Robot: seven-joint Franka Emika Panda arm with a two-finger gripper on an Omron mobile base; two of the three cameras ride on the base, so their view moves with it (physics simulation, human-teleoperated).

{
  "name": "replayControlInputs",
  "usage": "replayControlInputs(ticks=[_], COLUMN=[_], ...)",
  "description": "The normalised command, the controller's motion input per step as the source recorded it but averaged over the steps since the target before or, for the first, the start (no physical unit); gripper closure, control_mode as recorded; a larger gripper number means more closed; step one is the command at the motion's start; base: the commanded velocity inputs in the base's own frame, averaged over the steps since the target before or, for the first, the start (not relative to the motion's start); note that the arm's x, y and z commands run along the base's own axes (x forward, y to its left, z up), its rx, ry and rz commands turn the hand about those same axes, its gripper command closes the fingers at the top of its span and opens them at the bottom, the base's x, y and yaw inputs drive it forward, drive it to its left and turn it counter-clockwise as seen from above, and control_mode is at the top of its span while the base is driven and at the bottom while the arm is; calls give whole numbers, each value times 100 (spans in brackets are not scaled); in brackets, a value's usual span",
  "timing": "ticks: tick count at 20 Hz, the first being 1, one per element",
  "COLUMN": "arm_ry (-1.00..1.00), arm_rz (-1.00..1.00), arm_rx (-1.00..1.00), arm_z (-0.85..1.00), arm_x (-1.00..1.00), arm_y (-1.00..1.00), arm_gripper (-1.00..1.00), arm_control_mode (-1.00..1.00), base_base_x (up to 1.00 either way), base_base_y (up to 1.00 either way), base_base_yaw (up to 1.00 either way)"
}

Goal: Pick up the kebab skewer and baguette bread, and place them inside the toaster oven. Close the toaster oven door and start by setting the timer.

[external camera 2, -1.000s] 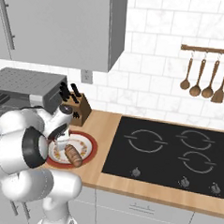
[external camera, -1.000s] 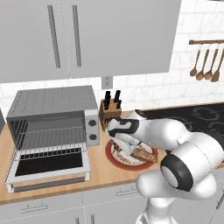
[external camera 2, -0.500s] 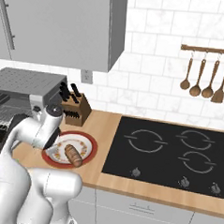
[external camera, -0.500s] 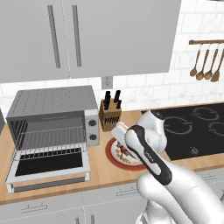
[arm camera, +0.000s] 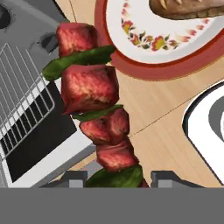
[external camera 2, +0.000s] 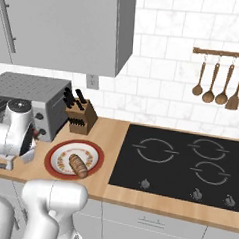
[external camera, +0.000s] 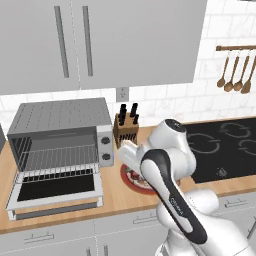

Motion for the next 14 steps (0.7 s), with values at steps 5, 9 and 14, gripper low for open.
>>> replayControlInputs(ticks=[5, 9, 14], arm_ry=[0, 0, 0], arm_rz=[9, 11, 10], arm_rx=[-12, -12, -13], arm_z=[67, 60, 21], arm_x=[-26, -1, 10], arm_y=[81, 92, 95], arm_gripper=[100, 100, 100], arm_control_mode=[-100, -100, -100], base_base_x=[0, 0, 0], base_base_y=[0, 0, 0], base_base_yaw=[0, 0, 0])
